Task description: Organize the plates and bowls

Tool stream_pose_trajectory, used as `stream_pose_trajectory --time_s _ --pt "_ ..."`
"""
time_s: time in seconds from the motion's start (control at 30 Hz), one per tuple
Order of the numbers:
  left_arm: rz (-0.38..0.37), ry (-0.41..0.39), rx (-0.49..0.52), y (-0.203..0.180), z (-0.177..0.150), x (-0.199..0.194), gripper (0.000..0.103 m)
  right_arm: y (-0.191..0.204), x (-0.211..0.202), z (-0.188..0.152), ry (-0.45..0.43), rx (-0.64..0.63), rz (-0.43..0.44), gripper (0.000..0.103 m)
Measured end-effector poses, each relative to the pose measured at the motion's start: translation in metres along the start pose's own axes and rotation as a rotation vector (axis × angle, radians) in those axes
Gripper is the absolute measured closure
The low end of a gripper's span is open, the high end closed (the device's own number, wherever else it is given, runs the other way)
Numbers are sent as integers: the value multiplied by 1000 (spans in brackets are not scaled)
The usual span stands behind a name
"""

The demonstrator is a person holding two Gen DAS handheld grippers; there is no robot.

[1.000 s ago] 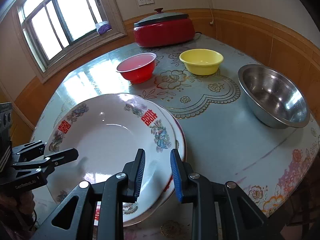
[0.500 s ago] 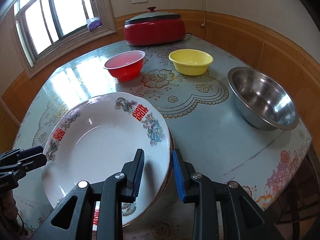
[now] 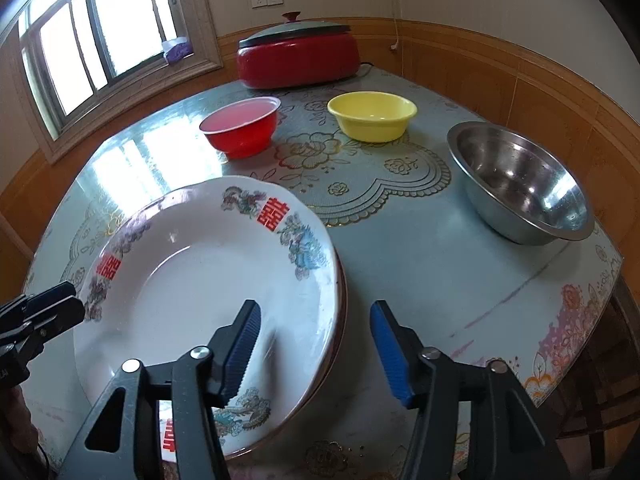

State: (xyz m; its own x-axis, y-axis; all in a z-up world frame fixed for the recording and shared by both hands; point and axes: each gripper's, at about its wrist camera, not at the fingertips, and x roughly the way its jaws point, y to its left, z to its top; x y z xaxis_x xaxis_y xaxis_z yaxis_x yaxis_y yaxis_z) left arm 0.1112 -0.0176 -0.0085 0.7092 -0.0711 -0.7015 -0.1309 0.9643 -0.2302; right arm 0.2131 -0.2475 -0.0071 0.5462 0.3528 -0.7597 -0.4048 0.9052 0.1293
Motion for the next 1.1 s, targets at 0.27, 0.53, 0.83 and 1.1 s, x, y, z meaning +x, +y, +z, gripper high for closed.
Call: stream_pose_trajectory --time_s 0.27,0.53,0.83,1.1 --pt "30 -24 -23 -3 1 -8 36 -1 -14 7 -74 46 -63 33" --pt "102 -18 -46 -6 0 -10 35 18 -25 9 -127 -21 -56 33" --pt "190 -30 -92 -9 0 -15 27 31 -25 5 -120 -100 5 33" --pt "226 -63 -95 -28 4 -21 22 39 -25 -1 -133 -203 49 33"
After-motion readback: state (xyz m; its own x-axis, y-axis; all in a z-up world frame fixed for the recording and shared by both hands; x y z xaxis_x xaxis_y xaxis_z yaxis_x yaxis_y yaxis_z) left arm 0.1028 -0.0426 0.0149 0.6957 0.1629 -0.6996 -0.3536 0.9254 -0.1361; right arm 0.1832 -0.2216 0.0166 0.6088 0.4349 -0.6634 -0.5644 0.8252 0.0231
